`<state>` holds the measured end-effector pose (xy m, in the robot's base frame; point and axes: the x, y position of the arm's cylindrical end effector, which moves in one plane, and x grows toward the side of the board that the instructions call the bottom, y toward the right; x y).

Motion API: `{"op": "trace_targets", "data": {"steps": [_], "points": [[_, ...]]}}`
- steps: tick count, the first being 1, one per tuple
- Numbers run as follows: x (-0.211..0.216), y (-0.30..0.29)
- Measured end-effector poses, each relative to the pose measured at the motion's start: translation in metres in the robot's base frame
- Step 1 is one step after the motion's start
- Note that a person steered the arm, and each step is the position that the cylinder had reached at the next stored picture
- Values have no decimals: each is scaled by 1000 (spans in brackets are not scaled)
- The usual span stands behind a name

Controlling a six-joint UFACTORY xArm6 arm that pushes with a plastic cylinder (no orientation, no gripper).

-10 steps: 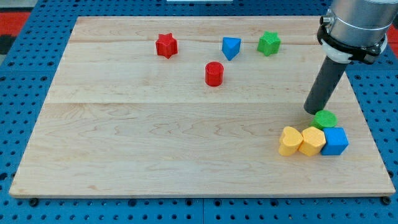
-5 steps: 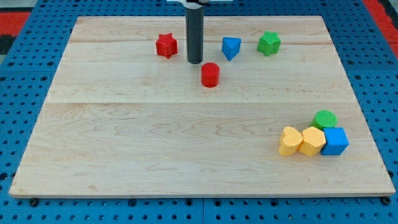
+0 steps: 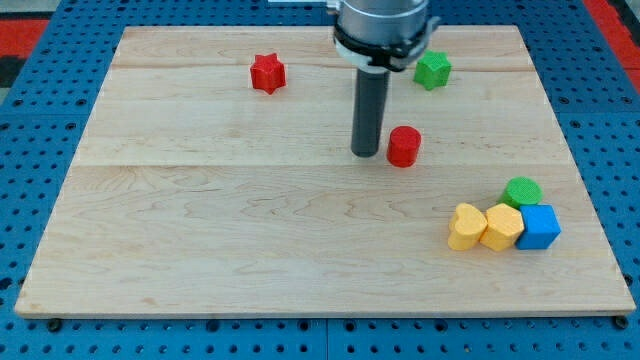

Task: Push the red circle to the top of the yellow heart

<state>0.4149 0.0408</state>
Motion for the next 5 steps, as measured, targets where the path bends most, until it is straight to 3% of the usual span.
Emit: {"op": "trace_targets", "data": {"steps": [1, 2, 4, 5], "points": [[-25, 17], [-23, 61], [18, 62], [7, 41]]}}
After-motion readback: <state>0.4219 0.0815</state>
